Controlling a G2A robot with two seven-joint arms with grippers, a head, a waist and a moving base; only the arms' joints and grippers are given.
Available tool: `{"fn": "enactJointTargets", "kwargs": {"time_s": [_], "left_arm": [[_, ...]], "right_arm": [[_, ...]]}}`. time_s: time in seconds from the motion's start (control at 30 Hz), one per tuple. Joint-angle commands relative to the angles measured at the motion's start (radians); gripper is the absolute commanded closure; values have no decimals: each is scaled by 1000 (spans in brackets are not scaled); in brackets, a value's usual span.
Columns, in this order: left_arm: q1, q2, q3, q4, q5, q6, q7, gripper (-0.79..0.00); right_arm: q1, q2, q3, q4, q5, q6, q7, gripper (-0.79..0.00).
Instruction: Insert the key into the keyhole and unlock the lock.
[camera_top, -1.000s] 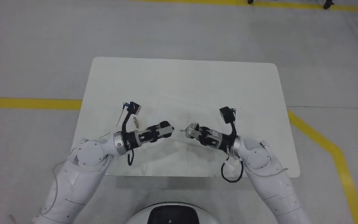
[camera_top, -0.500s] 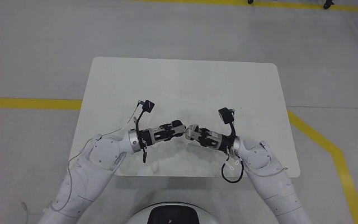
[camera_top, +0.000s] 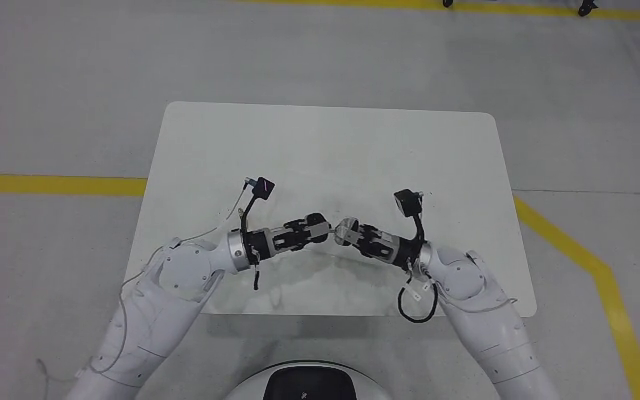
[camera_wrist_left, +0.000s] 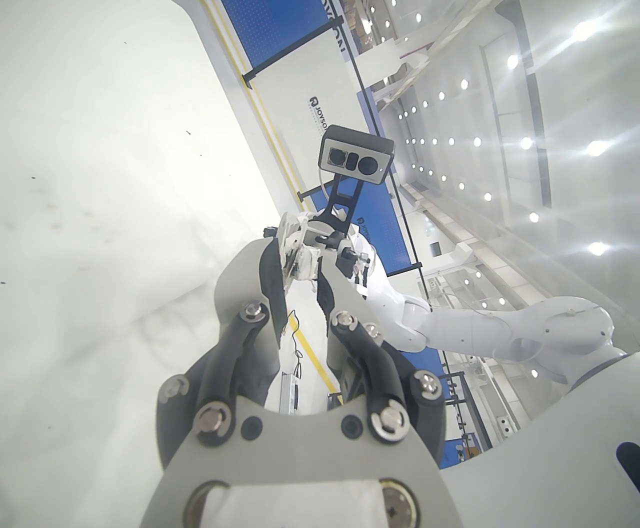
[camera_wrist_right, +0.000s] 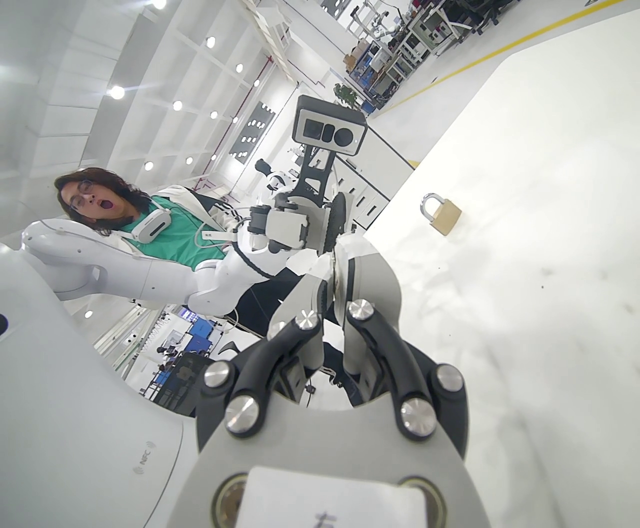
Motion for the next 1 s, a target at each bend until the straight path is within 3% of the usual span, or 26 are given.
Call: {"fn": "enactJointTargets", "kwargs": {"time_s": [0.0,0.47,0.53,0.63,0.73,0.87,0.97], "left_arm": [[1,1,1,-1,4,-1,-6,-71],[-6,6,7,6,41,5,-4,-83],[-7,7,7,7,40,5,-2,-117],[-7,7,9,7,36,2,-1,-231],[-8,8,11,8,30,-2,-7,-262],[-9,9,15,8,28,-8,-14,-246],[-7,9,19,6,31,-7,-14,-163]], "right_arm": [[3,0,-4,0,0,2,0,0],[7,2,-18,1,10,5,-4,0],[6,3,-17,2,11,4,-7,0],[4,4,-16,2,10,3,-10,0],[3,4,-16,2,10,2,-13,0],[2,5,-18,1,10,4,-13,0],[3,6,-19,0,11,5,-13,0]]}}
